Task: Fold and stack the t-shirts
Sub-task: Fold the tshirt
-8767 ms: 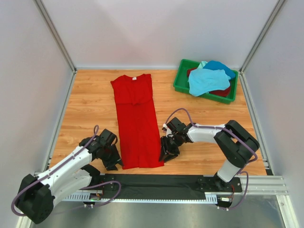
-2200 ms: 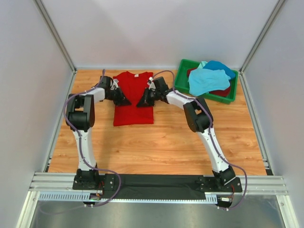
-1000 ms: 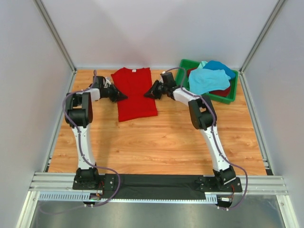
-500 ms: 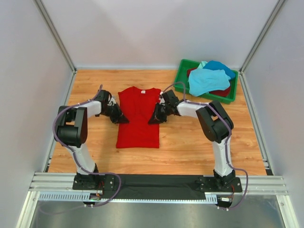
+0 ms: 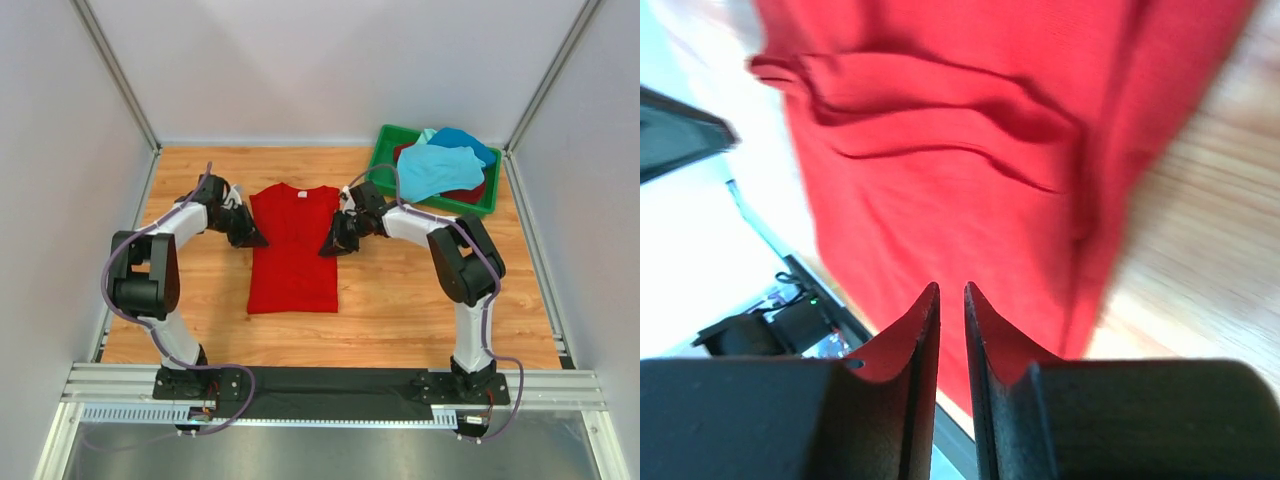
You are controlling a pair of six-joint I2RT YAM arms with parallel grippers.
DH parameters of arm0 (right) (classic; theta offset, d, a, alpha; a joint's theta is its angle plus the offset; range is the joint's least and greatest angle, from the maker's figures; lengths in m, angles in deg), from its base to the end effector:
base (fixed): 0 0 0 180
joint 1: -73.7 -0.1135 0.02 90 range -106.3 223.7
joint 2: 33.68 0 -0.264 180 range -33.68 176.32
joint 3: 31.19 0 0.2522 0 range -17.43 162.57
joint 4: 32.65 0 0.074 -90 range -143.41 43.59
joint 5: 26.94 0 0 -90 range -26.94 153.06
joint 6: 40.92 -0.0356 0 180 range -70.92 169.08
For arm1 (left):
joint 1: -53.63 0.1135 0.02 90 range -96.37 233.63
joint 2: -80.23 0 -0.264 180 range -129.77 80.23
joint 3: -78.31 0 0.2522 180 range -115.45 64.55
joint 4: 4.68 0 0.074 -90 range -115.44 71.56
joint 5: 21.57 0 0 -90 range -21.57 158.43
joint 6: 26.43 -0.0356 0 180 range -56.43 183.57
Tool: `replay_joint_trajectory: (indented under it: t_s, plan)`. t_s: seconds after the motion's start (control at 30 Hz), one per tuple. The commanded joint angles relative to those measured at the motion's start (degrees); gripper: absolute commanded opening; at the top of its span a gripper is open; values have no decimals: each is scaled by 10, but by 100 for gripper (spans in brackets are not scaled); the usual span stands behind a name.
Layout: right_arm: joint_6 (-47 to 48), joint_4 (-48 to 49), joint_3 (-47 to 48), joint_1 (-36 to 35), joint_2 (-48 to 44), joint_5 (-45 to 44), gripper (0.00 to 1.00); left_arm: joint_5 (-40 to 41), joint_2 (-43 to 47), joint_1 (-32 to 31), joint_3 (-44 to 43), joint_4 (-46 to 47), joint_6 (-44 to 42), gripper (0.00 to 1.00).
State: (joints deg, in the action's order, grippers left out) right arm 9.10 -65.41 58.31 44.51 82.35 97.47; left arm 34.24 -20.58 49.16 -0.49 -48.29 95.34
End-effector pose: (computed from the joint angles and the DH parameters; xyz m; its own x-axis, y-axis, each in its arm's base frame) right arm 0.3519 0.2196 0.1492 -0.9956 0.0510 -0.0792 -0.0191 0.7135 0.7004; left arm 0.3434 -0.0469 0.1841 -0.9277 -0.3643 -0.0815 -0.2267 0.7231 -0.6525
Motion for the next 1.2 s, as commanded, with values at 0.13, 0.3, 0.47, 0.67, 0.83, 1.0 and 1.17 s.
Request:
replay_joint_trajectory:
  t_s: [0.13, 0.3, 0.47, 0.67, 0.83, 1.0, 1.17]
  plan:
    - [-14, 30, 56, -1, 31, 13, 18, 10, -26, 2, -12, 3, -16, 7]
    - [16, 13, 60, 13, 75, -45, 17, 91, -97, 13, -51, -49, -30, 7]
    - [86, -75, 94, 23, 95, -100, 17, 138, -112, 15, -99, -101, -71, 7]
    - [170, -240, 178, 15, 6, -160, 33, 141, 100, 1, -67, -157, -70, 33]
    - [186, -292, 142, -35, -48, -38, 40, 28, 194, -32, 45, -128, 3, 20]
    - [129, -175, 51, -110, -64, 86, 14, -72, 178, -71, 179, -2, 83, 5]
    - [98, -111, 12, -126, -34, 148, 2, -48, 138, -83, 195, 11, 57, 3]
